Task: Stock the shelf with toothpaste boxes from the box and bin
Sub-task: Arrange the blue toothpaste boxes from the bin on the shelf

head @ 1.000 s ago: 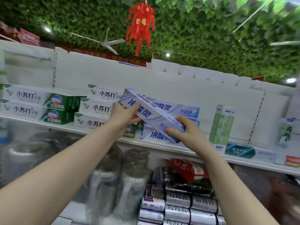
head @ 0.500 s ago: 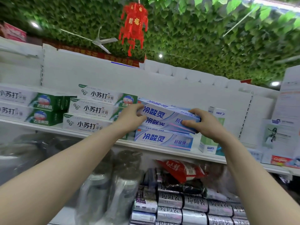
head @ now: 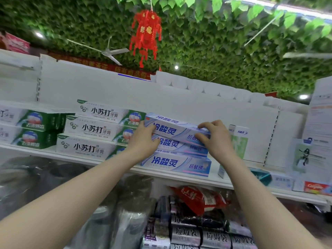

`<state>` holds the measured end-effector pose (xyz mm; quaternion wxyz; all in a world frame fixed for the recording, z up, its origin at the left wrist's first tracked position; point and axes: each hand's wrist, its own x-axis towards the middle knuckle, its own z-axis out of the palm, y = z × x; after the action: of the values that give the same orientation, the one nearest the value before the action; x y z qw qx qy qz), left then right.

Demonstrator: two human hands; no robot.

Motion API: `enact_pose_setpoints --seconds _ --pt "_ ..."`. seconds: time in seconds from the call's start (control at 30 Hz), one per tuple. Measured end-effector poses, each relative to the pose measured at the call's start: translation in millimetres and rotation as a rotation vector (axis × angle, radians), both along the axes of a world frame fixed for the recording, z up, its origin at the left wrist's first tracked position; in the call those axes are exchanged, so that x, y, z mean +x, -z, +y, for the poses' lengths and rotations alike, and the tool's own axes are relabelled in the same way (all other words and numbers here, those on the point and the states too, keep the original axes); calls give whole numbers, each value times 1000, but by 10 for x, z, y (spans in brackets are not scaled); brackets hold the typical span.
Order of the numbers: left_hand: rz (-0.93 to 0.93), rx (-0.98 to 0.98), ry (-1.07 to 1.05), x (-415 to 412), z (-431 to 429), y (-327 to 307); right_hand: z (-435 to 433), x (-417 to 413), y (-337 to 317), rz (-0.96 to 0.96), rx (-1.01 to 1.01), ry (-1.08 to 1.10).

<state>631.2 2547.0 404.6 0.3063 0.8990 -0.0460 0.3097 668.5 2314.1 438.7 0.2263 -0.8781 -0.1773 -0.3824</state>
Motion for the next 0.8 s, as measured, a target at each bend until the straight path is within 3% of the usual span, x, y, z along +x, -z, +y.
enact_pose_setpoints --seconds 0.37,0.8 --pt "-198 204 -46 106 -98 44 204 138 165 -313 -142 206" --pt "-140 362 -93 340 -153 116 250 433 488 -131 -120 133"
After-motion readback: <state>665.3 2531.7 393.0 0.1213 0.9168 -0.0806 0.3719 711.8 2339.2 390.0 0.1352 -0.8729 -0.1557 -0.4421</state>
